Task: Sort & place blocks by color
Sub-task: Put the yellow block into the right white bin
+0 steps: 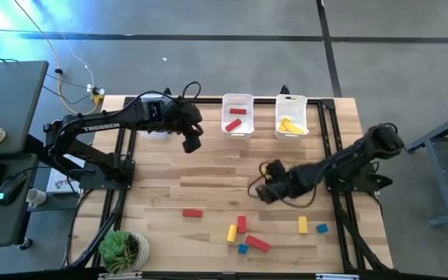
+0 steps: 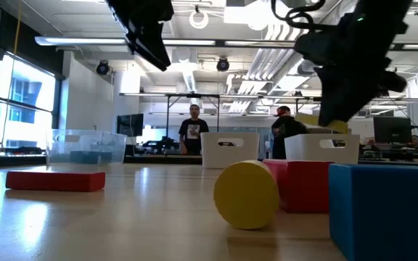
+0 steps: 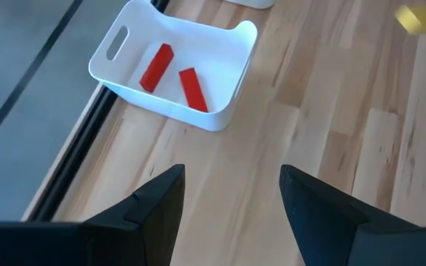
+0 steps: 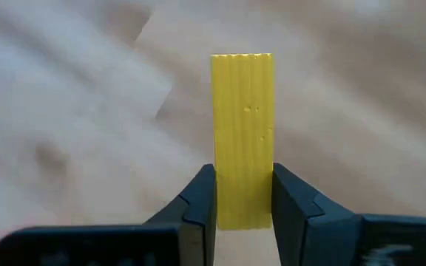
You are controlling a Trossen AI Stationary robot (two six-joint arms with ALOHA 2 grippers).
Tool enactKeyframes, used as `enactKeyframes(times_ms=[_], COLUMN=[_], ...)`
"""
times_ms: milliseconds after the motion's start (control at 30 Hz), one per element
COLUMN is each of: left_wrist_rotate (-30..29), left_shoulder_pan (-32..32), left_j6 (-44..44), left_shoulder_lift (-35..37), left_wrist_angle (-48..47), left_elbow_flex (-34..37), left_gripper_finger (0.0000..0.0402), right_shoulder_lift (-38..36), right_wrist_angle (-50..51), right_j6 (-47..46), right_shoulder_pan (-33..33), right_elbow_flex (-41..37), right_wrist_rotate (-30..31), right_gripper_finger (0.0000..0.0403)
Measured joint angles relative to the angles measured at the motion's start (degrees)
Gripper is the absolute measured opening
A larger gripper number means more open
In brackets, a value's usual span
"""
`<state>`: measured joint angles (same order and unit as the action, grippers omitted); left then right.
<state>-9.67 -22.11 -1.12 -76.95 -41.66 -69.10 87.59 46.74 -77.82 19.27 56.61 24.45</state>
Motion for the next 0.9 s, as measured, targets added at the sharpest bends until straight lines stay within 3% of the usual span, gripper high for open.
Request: enactKeyframes(times_ms=[233, 567, 900], left_wrist_rotate=[0.0, 0.0, -1.6], left_shoulder_pan=[0.0, 0.0, 0.0], left_j6=[-2.1, -2.1, 0.1], left_shoulder_lift=[0.0, 0.0, 0.0], left_wrist_angle=[-0.1, -0.1, 2.6], left_elbow_flex=[0.0, 0.0, 0.0], left_gripper_finger=[0.0207, 0.0207, 0.0207], right_shoulder_lift=[-6.4, -14.0, -12.8], right_wrist_angle=[5.3, 3.5, -6.0], right_j6=[4.7, 25.6, 49.4], right_shoulder_pan=[-10.2, -28.0, -48.0], right_elbow_flex=[0.0, 0.0, -0.1], right_wrist_rotate=[5.6, 12.5, 4.3], right_gripper_finger=[0.0068, 0.0068, 0.0068])
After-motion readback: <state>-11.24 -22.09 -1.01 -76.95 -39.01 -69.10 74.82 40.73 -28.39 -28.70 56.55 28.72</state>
